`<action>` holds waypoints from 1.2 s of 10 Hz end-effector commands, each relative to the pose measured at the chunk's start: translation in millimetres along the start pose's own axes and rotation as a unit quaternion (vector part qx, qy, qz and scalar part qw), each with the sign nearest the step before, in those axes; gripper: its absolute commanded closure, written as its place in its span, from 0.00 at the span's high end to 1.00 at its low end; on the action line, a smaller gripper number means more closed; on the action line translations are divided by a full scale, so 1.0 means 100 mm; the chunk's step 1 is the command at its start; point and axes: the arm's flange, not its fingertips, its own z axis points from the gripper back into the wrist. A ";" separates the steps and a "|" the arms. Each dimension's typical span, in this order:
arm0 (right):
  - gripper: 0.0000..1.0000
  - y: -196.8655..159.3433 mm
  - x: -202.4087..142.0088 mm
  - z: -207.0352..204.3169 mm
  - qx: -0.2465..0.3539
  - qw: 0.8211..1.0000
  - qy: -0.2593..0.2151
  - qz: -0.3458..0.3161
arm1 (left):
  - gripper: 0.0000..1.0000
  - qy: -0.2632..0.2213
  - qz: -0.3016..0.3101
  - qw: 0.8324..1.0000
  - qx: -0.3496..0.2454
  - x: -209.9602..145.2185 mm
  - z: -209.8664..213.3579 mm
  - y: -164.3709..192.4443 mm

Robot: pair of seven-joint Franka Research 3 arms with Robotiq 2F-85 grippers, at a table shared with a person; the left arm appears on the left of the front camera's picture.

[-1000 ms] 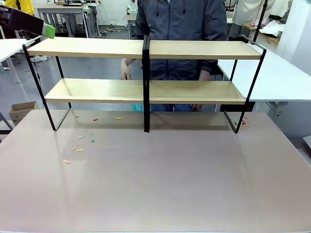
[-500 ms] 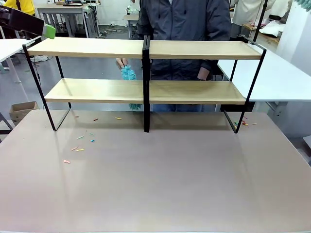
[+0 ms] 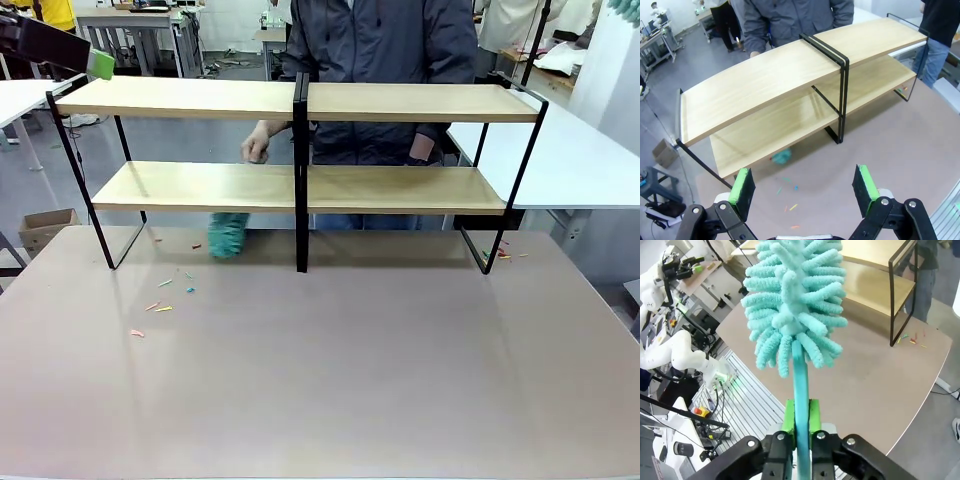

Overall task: Clean the shelves.
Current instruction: Place the Duster on the table.

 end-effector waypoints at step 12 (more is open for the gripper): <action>0.12 0.18 -0.34 -2.54 0.098 0.881 0.336 0.319 | 1.00 0.294 0.371 0.794 -0.381 -1.89 -0.94 1.56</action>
